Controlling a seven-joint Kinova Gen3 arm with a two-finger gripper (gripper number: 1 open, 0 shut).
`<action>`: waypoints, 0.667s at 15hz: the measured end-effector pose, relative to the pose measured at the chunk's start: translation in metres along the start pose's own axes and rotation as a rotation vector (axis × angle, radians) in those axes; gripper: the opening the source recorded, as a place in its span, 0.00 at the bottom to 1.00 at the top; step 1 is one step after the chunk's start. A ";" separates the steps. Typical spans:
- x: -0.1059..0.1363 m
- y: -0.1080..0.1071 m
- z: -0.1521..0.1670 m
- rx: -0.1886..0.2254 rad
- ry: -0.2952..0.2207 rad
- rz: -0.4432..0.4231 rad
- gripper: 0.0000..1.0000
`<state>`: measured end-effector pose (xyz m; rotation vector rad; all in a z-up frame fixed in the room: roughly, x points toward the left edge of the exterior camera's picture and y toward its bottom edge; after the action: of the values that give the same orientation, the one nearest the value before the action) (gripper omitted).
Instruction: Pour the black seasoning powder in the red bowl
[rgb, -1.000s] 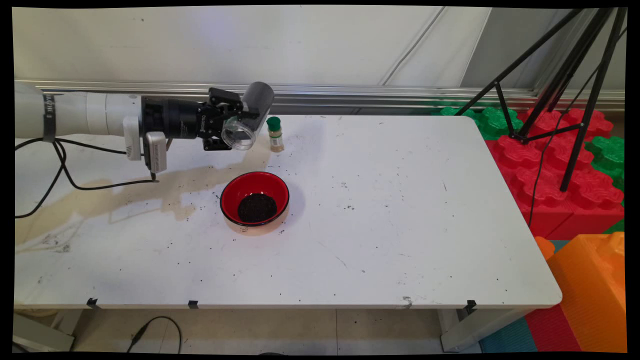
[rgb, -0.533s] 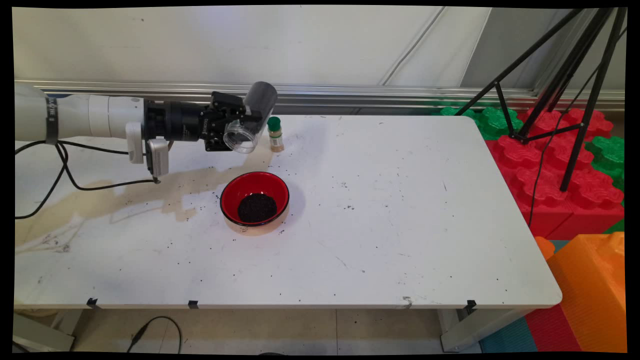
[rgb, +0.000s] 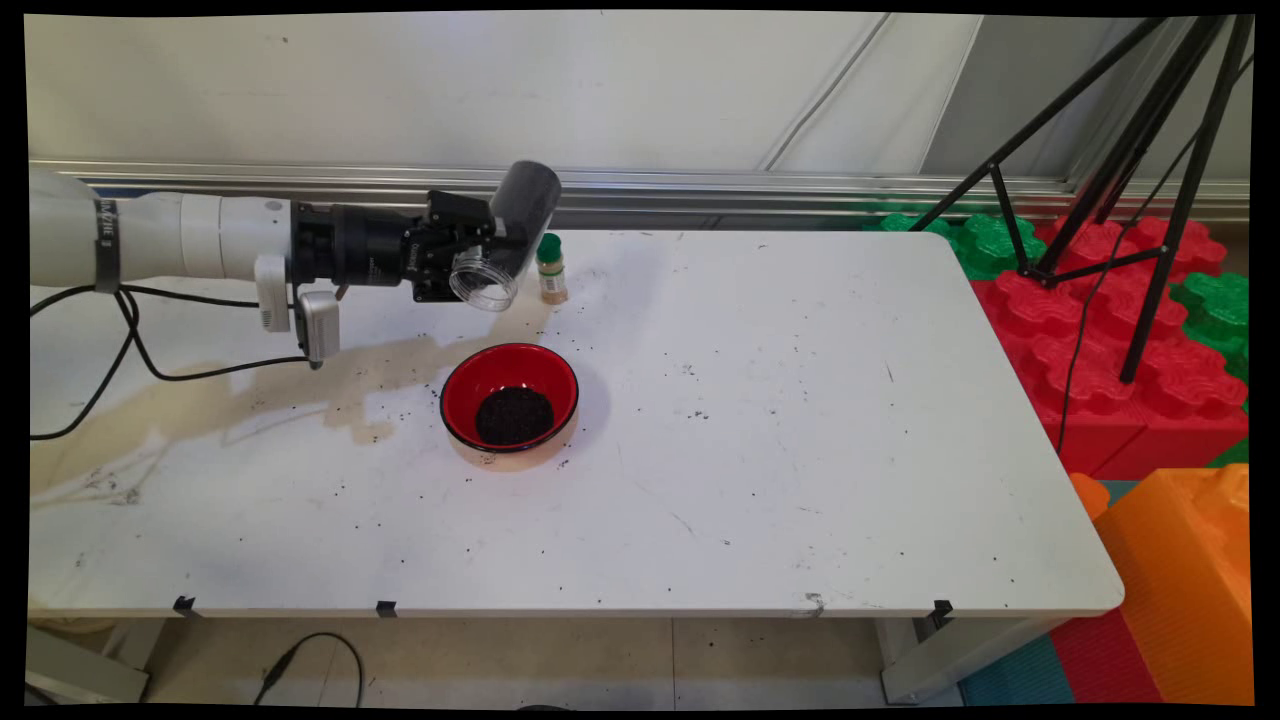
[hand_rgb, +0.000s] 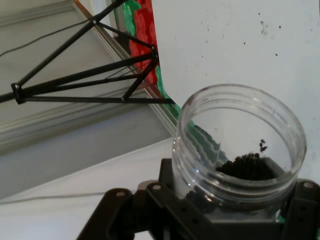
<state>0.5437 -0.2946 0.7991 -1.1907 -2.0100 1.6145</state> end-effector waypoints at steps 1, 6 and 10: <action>0.000 0.000 0.000 0.002 0.001 0.015 0.00; 0.003 0.000 0.002 0.012 0.007 0.091 0.00; 0.004 -0.001 0.002 0.021 0.011 0.146 0.00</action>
<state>0.5394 -0.2933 0.7982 -1.3631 -1.9343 1.6879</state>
